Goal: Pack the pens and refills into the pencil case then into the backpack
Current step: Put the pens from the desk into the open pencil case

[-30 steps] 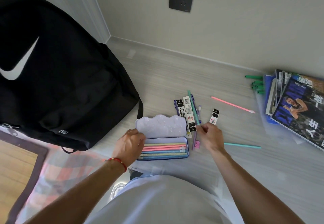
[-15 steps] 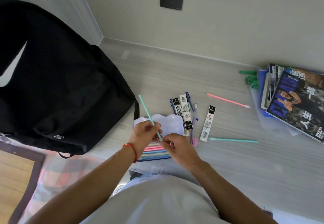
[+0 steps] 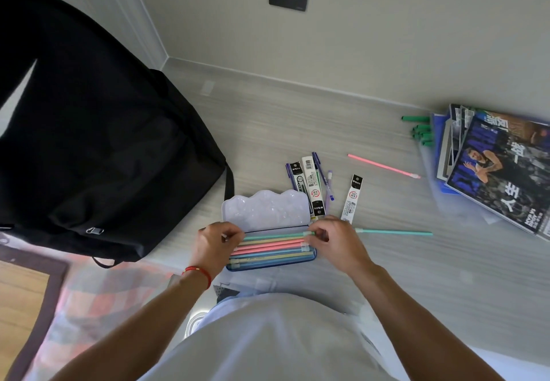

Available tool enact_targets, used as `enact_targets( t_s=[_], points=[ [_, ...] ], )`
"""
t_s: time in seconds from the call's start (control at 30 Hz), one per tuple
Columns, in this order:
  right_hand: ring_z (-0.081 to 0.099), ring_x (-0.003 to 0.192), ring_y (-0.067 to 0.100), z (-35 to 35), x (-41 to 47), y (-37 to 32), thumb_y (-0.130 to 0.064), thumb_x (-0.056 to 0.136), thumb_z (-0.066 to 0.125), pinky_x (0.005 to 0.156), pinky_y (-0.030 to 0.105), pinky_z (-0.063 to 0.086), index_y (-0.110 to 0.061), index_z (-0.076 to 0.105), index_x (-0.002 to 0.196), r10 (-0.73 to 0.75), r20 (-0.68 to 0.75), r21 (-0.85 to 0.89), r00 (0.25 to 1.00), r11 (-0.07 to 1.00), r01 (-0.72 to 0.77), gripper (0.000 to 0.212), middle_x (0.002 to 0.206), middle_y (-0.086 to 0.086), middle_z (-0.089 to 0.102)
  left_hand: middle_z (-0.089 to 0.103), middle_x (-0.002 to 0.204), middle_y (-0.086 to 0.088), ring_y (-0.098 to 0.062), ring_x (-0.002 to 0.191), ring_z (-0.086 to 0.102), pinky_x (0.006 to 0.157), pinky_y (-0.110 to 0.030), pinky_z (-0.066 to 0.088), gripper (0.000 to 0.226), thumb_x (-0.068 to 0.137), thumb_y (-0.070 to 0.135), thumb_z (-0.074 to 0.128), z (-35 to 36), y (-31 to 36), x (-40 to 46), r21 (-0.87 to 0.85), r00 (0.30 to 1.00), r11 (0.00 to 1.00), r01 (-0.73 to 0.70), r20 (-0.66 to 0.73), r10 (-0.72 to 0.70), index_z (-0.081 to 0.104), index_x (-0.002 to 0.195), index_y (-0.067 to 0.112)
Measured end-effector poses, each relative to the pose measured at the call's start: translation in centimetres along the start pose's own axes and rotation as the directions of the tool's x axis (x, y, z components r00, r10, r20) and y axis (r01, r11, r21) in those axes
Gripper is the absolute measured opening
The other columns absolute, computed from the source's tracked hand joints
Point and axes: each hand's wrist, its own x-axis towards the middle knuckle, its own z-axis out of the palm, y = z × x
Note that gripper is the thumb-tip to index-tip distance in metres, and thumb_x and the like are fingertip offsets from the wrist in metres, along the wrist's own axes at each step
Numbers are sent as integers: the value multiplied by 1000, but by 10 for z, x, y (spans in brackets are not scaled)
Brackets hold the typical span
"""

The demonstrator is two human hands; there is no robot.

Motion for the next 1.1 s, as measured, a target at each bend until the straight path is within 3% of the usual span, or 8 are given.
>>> enact_targets(
  t_s=[0.17,0.37,0.63,0.8,0.93,1.03,1.1],
  points=[
    [60,71,9,9,2,-1,-32,86,75,63,28,50,-23,75,96,14,-76,-89,997,996,-21,13,86,-9,62,68,79,3,-14,71,59,64,-9,37,11,87,13,69,2,-6,2,155,992,980,-124,8,125,75,79,18],
    [65,70,13,18,0,-4,-31,86,76,57,28,52,-23,73,95,-14,-132,-189,991,982,-11,12,88,-9,60,66,82,0,-13,71,59,69,-20,49,9,86,6,70,3,-6,-2,199,964,946,-258,-19,267,76,82,12],
    [67,79,15,21,-4,-4,-29,88,72,63,30,53,-23,67,98,3,-129,-193,992,981,-28,13,95,-8,63,65,89,-4,-19,75,61,72,-27,54,8,89,6,67,5,-3,-1,236,963,936,-262,8,268,74,86,11],
    [69,81,14,21,-6,-1,-27,90,71,66,34,57,-23,67,101,45,-145,-131,988,989,-64,13,99,-8,67,64,87,-3,-23,72,62,68,-36,55,11,92,11,62,3,-1,-1,327,945,886,-327,119,305,71,87,14],
    [67,75,16,15,-3,4,-26,89,71,63,32,56,-24,71,99,146,-238,-63,960,984,-165,10,92,-5,69,66,86,-4,-26,71,64,62,-36,56,7,91,15,65,6,3,-3,425,932,829,-362,165,323,71,88,16],
    [67,75,23,8,3,10,-25,89,71,63,32,53,-19,70,92,301,-327,55,896,952,-300,6,89,-1,71,65,88,-5,-27,71,64,61,-38,57,4,91,15,65,7,5,-1,470,932,805,-361,176,315,68,91,15],
    [65,76,25,5,12,12,-32,89,70,65,31,49,-20,67,88,422,-279,67,863,905,-420,13,87,-1,71,64,87,-5,-25,67,62,58,-34,55,5,93,17,61,7,7,-1,466,937,813,-349,155,313,65,90,15]
  ],
)
